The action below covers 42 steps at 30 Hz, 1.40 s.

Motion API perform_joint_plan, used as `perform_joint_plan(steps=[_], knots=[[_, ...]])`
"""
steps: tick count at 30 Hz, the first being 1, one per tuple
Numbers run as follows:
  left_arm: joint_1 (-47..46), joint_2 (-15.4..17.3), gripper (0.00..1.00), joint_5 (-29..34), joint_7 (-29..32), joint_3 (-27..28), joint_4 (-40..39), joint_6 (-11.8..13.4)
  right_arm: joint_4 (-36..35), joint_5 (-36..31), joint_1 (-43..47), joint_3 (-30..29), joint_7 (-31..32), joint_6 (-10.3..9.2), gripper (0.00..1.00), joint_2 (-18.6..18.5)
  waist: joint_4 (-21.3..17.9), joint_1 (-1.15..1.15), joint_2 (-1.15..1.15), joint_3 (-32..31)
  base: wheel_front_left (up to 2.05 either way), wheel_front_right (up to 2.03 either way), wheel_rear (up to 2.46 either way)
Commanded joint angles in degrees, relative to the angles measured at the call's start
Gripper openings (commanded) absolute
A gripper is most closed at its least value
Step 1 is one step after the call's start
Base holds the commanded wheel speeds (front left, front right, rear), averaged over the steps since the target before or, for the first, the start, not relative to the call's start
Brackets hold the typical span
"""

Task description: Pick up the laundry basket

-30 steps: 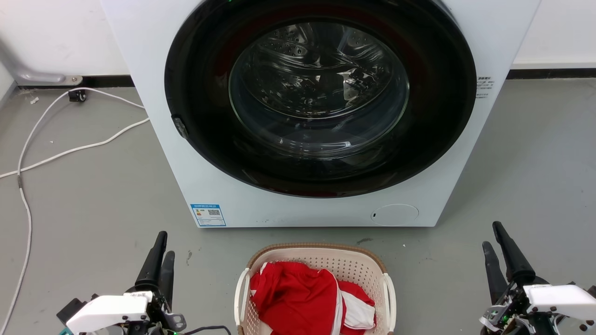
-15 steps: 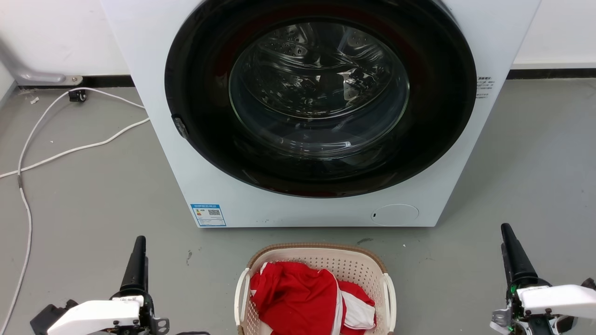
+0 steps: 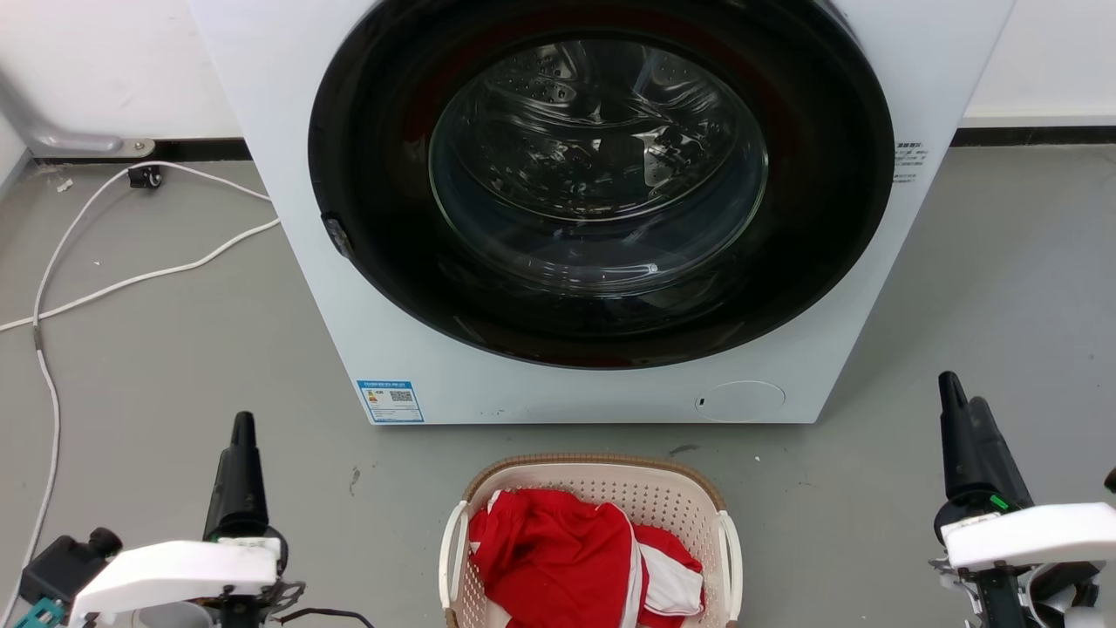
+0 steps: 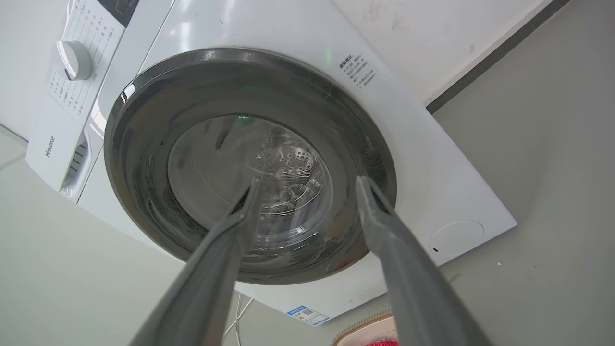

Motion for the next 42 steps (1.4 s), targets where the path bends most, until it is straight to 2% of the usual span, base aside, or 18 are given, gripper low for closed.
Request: perform_joint_plan(steps=[1,2,3,13,17,18,24,29,42], knots=[[0.0,0.2,1.0,2.8,-0.6,-0.7,-2.2,0.5,-2.2,-3.3,-0.2,0.4,-0.6,0.01,1.0,-0.2,0.0,0.0,0.0,0.0,0.0,0.0,0.0],[0.2,0.2,1.0,4.0,-0.8,-1.1,-2.8,1.0,-2.8,-4.8,-0.1,0.6,-0.8,0.01,1.0,-0.2,0.0,0.0,0.0,0.0,0.0,0.0,0.0],[0.7,0.2,1.0,7.6,-1.4,-2.3,-4.5,1.6,-4.4,-9.0,0.2,1.4,-1.4,0.01,1.0,-0.2,-0.1,0.0,0.0,0.1,0.0,0.0,0.0],[2.3,0.2,1.0,21.5,-3.2,-7.7,-8.6,-0.1,-7.1,-19.6,1.6,3.4,-3.2,0.01,1.0,-0.2,-0.2,0.0,0.0,0.1,0.0,0.0,0.0],[2.7,0.2,1.0,26.9,-3.9,-9.6,-9.0,0.5,-7.2,-23.9,2.2,4.3,-3.9,0.01,1.0,-0.2,-0.3,0.0,0.0,0.2,0.0,0.0,0.0],[2.8,0.4,1.0,31.0,-4.4,-11.2,-9.3,0.9,-7.1,-26.7,2.7,4.7,-4.4,0.01,1.0,-0.2,-0.3,0.0,0.0,0.3,0.0,0.0,0.0],[2.7,2.4,1.0,37.0,-5.3,-15.7,-10.1,2.6,-7.1,-30.5,3.4,5.5,-5.4,0.01,1.0,-0.1,-0.3,0.0,0.0,0.3,0.0,0.0,0.0],[2.7,4.7,1.0,40.8,-6.1,-19.9,-9.5,5.1,-6.4,-33.7,4.1,5.0,-6.1,0.01,1.0,-0.1,-0.4,0.0,0.0,0.2,0.0,0.0,0.0],[2.9,8.2,1.0,46.7,-7.9,-26.3,-7.7,10.6,-4.0,-41.2,5.2,4.3,-7.9,0.01,1.0,-0.1,-0.6,0.0,0.0,0.1,0.0,0.0,0.0]])
